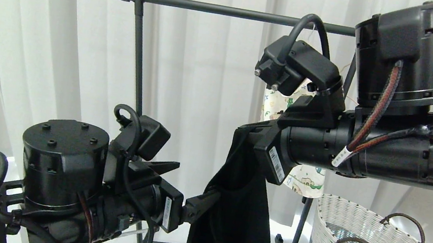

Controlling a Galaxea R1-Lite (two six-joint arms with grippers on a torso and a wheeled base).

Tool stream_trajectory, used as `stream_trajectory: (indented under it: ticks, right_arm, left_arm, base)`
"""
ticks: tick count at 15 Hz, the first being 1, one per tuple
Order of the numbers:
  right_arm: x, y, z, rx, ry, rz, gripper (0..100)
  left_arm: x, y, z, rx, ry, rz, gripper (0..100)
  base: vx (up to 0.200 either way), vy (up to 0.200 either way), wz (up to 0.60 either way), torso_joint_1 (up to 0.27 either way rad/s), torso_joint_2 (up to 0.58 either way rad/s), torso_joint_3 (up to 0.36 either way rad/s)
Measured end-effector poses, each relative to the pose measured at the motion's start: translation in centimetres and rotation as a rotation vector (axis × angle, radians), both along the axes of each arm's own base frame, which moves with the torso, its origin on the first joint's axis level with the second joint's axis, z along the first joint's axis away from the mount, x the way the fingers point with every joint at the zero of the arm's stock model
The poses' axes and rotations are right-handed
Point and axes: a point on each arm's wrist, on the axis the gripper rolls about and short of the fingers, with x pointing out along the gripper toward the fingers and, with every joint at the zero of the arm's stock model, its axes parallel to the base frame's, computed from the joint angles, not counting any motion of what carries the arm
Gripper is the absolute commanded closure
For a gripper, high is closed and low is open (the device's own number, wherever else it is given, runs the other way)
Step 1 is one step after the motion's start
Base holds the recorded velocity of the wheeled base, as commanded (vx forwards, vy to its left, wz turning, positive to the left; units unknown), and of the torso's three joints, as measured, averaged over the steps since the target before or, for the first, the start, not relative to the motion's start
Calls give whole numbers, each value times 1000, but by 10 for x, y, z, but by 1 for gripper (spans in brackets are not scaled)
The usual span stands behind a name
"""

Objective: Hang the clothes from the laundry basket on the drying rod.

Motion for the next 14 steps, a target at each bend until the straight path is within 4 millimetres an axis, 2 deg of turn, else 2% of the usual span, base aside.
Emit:
stream_trajectory:
  ticks: [4, 6, 10, 14]
  right_arm:
    - [-7, 1, 3, 7, -5, 19, 100]
    - [-5, -4, 4, 7, -9, -6, 100]
    - [2, -10, 3, 1, -8, -41, 100]
    - [-1, -7, -1, -9, -2, -24, 100]
  left_arm:
    - [0, 1, -13, 33, 39, -2, 0]
    - [-2, 1, -15, 31, 49, -27, 0]
    - [-11, 6, -1, -24, 18, -106, 0]
    - [-15, 10, 12, -57, -25, -109, 0]
  base:
    - [0, 0, 0, 0, 0, 0]
    - [0, 0, 0, 0, 0, 0]
    - [0, 0, 0, 0, 0, 0]
    - [0, 0, 0, 0, 0, 0]
